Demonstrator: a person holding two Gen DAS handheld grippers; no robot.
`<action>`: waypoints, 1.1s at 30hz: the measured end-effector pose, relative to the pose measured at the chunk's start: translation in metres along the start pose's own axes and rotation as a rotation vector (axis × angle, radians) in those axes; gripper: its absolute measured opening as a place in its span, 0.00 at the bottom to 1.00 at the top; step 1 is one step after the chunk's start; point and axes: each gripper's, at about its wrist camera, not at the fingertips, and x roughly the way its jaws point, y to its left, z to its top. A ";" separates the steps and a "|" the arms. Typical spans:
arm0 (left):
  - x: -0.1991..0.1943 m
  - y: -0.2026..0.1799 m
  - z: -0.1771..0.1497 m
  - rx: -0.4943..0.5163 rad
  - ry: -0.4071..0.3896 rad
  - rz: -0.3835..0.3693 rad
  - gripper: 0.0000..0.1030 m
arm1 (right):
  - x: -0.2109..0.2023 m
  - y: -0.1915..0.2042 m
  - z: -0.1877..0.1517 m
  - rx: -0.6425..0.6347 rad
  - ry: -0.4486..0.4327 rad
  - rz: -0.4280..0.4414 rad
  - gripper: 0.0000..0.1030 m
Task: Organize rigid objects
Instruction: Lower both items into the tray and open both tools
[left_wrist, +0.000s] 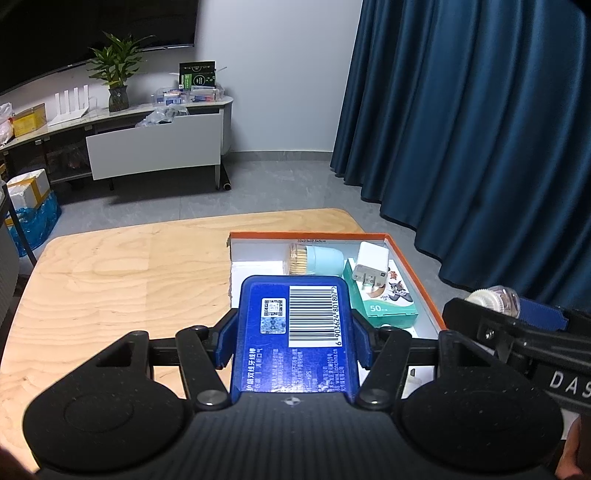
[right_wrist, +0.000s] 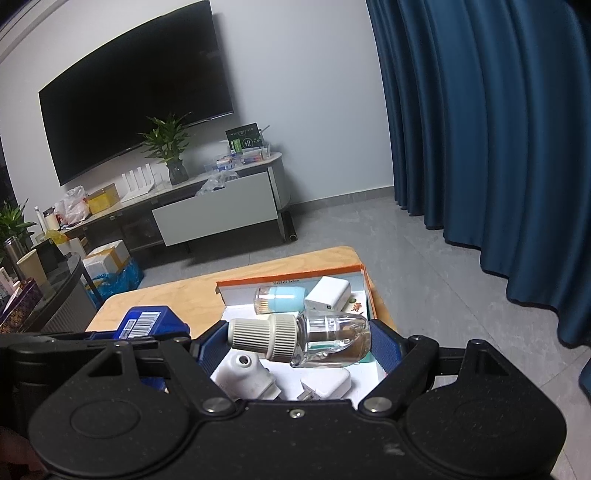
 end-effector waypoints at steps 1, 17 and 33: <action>0.002 0.000 0.001 0.000 0.002 -0.002 0.60 | 0.001 0.000 0.000 0.001 0.002 -0.001 0.93; 0.021 0.002 0.008 0.006 0.024 -0.012 0.60 | 0.028 -0.003 -0.001 0.006 0.045 -0.007 0.93; 0.050 -0.002 0.023 0.033 0.046 -0.034 0.60 | 0.051 -0.007 -0.004 0.012 0.079 -0.009 0.93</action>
